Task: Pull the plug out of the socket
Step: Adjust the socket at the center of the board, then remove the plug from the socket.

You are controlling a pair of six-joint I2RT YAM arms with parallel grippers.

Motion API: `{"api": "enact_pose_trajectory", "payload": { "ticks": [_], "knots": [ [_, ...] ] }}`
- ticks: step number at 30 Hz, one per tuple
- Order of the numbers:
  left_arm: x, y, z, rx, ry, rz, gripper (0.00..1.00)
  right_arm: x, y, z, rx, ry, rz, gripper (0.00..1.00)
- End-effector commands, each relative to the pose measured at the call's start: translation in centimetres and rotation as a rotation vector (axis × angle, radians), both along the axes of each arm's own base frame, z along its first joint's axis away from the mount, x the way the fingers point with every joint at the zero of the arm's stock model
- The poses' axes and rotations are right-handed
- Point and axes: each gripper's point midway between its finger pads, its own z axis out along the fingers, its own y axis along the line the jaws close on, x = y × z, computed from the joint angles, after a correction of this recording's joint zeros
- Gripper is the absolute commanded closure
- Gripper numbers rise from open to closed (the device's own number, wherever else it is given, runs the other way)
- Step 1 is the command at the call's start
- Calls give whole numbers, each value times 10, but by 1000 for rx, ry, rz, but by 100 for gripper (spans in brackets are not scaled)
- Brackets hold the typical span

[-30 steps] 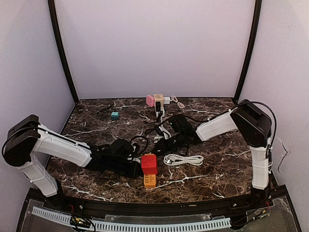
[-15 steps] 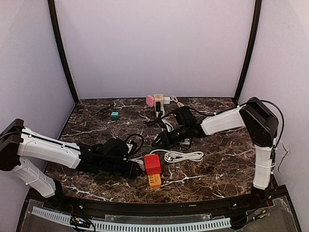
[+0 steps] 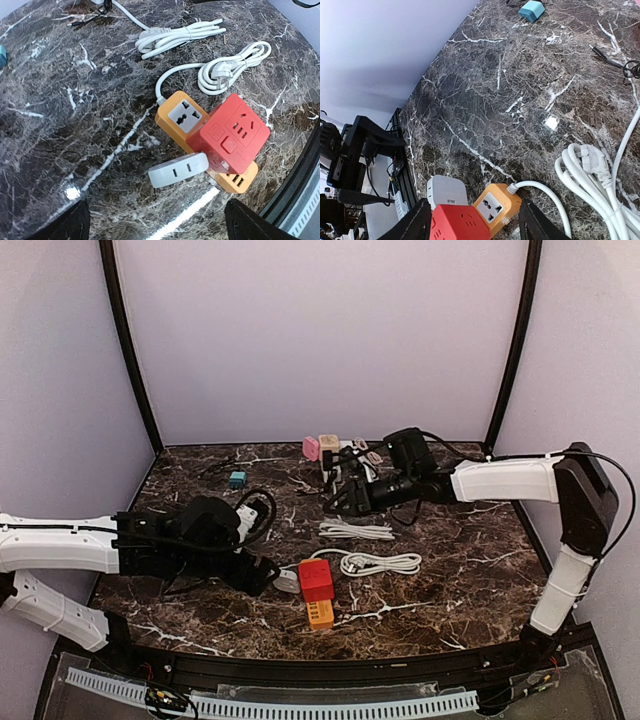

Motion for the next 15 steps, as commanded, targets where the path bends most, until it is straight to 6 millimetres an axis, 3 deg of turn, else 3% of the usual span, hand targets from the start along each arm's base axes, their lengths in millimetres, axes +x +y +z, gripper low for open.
{"api": "enact_pose_trajectory", "payload": {
  "ticks": [1, 9, 15],
  "knots": [
    [9, 18, 2, 192, -174, -133, 6, -34, 1, -3, -7, 64, 50, 38],
    [-15, -2, 18, 156, -400, -523, 6, -68, 7, -27, -57, 127, 77, 34],
    [-15, -9, -1, 229, -372, -645, 8, -85, 15, -47, -88, 160, 103, 34]
  ]
}}
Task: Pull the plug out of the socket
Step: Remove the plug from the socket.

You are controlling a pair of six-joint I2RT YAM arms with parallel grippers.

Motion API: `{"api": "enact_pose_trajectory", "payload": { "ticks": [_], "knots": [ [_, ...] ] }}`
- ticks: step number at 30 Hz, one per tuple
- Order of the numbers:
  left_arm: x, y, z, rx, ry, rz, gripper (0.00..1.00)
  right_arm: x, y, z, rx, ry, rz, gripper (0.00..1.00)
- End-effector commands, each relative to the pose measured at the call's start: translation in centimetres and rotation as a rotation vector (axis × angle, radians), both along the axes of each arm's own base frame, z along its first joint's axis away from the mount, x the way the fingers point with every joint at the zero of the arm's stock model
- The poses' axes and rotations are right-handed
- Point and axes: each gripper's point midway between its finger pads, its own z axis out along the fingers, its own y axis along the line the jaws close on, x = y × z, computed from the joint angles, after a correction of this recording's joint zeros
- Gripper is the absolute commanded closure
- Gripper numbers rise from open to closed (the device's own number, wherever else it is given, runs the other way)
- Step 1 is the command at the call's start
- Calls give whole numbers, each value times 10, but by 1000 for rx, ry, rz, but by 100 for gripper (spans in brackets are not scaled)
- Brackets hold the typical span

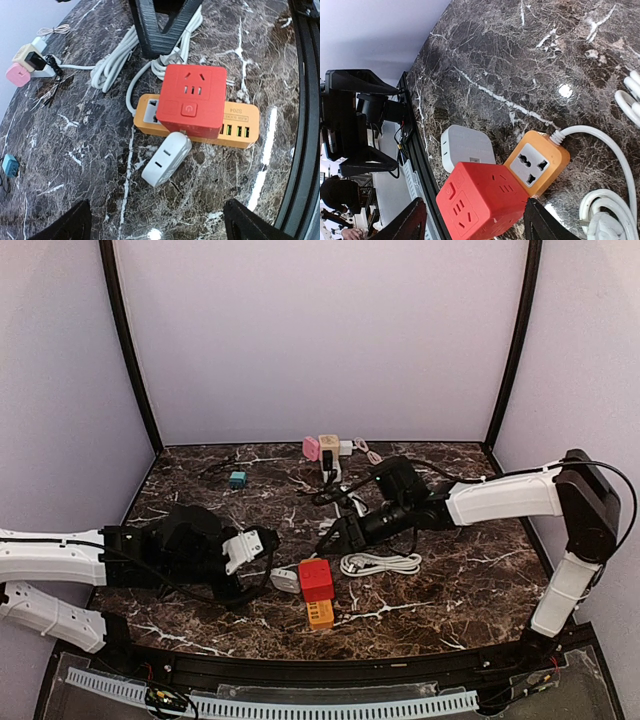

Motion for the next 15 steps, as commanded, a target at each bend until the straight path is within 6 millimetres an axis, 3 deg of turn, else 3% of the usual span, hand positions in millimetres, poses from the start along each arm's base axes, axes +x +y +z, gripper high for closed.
{"api": "enact_pose_trajectory", "payload": {
  "ticks": [1, 6, 15],
  "knots": [
    [-1, -12, -11, 69, -13, -150, 9, -11, 4, -17, -28, 28, 5, 35],
    [11, -21, -12, 46, 13, -184, 12, -21, 4, -27, -43, 55, 23, 38],
    [29, -31, -31, 106, 36, -220, 13, -31, 6, -40, -32, 83, 45, 41]
  ]
}}
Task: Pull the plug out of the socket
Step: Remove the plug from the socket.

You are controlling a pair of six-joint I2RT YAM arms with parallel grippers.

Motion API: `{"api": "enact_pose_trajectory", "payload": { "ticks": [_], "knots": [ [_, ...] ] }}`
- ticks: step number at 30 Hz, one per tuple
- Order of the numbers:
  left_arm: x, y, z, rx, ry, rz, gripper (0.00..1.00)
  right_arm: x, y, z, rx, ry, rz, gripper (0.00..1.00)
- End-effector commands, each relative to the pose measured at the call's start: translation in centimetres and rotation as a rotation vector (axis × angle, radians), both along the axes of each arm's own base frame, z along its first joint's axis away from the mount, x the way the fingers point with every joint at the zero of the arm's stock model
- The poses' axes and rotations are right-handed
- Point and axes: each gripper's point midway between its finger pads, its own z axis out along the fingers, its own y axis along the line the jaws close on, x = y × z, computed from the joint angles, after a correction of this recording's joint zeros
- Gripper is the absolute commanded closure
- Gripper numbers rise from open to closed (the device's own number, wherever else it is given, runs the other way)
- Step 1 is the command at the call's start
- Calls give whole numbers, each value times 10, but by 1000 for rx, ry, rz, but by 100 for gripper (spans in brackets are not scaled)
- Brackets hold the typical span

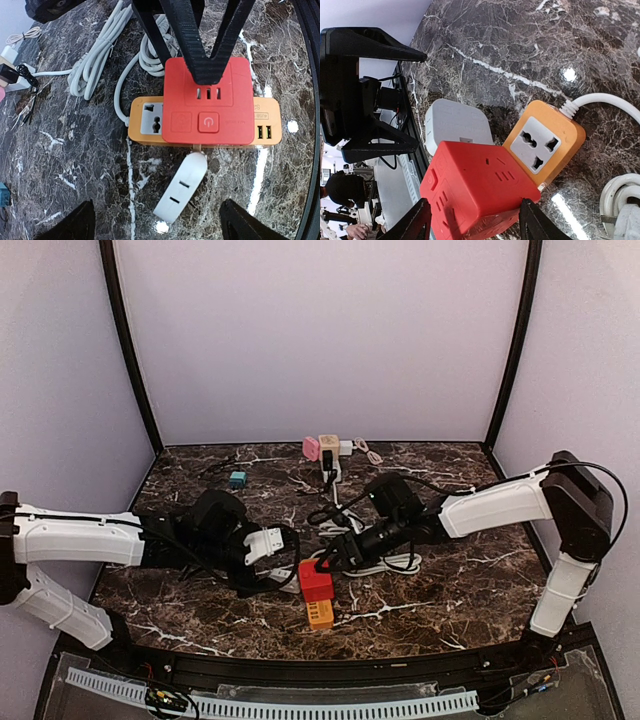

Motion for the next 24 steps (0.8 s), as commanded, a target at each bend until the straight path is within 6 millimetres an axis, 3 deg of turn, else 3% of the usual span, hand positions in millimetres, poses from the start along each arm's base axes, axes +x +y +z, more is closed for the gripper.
{"api": "enact_pose_trajectory", "payload": {
  "ticks": [1, 8, 13, 24],
  "knots": [
    [4, -11, -2, 14, 6, -59, 14, -8, 2, -12, 2, 21, 14, 41],
    [1, -19, -11, 22, 46, -90, 19, -9, -3, -34, -41, 31, 5, 43],
    [-1, -16, -17, 38, 67, -87, 25, -8, -3, -37, -45, 27, -2, 44],
    [-3, -6, -38, 99, 103, -53, 57, -8, -6, -46, -69, 29, -7, 47]
  ]
}}
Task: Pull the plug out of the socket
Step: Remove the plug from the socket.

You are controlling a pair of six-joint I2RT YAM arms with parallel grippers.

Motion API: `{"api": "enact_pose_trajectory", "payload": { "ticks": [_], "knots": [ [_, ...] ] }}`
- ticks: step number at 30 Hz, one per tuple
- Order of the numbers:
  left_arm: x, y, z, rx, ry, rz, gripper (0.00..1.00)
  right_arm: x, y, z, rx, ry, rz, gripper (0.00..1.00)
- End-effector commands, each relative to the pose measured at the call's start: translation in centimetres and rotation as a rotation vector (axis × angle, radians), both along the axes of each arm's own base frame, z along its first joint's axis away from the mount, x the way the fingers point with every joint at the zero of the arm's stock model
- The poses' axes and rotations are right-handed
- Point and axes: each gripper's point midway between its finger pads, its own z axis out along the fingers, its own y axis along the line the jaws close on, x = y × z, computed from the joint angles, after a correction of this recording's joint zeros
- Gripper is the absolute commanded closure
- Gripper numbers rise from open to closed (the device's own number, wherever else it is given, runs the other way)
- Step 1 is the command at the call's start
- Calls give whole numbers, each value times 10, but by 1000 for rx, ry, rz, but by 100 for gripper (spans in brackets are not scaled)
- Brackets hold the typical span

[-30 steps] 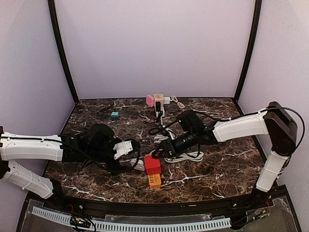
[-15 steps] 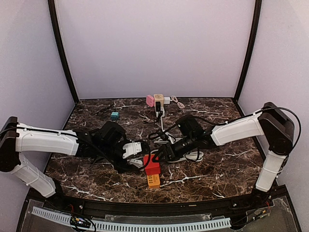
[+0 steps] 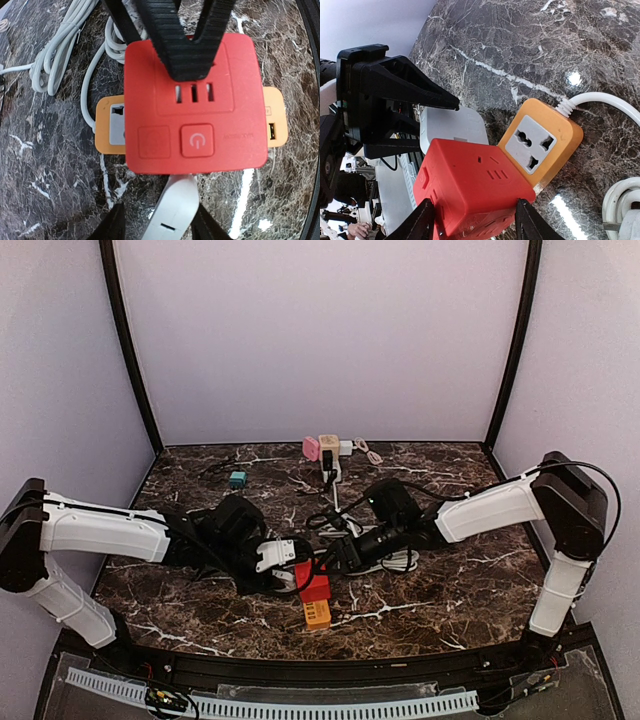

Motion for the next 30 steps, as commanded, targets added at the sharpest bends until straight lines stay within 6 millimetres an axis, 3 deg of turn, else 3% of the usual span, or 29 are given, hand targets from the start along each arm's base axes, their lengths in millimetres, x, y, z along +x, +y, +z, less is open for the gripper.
{"api": "enact_pose_trajectory", "payload": {
  "ticks": [1, 9, 30],
  "knots": [
    [-1, 5, -1, 24, 15, 15, 60, -9, -10, -36, -94, 33, -8, 47],
    [-3, 12, 7, 62, 32, 23, 78, -9, -16, -48, -127, 34, -23, 47],
    [-9, 26, -3, 141, 73, 40, 95, -8, -26, -69, -180, 36, -49, 50]
  ]
}}
